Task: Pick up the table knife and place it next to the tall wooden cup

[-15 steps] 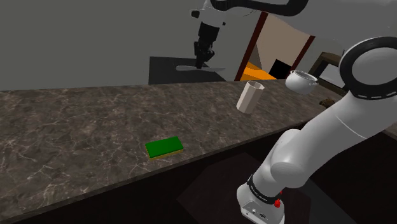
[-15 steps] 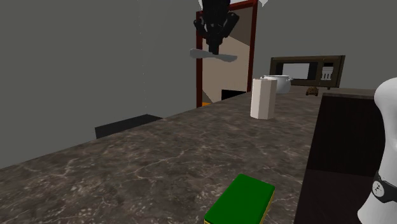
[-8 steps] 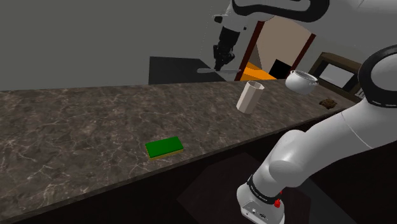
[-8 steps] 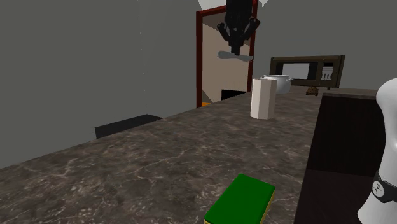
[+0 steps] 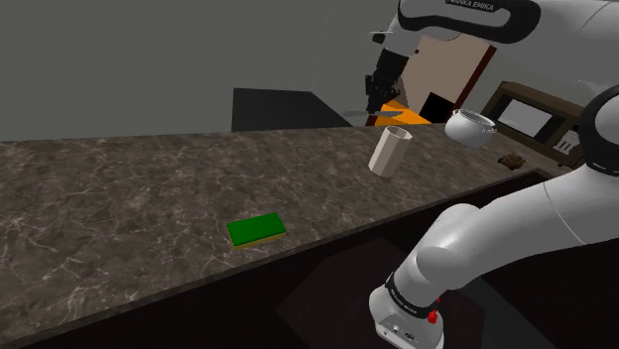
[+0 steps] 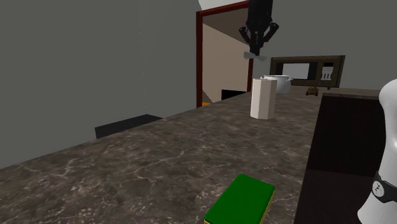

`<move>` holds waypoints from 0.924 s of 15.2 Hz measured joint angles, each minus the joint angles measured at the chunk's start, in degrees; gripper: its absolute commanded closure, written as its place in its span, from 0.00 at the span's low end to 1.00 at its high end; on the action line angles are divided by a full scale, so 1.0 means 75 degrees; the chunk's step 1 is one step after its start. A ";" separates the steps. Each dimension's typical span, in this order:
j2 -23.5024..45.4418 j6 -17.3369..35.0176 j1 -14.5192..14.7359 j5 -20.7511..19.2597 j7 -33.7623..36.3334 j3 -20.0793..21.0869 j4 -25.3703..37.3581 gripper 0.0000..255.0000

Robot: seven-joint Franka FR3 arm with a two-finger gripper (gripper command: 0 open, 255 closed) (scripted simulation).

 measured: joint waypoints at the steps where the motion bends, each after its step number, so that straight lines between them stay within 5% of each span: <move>1: -0.0054 0.0078 -0.0055 -0.0061 -0.0140 -0.0108 -0.0125 1.00; 14: -0.0339 0.1327 -0.0180 -0.0242 -0.0215 -0.0269 -0.1654 1.00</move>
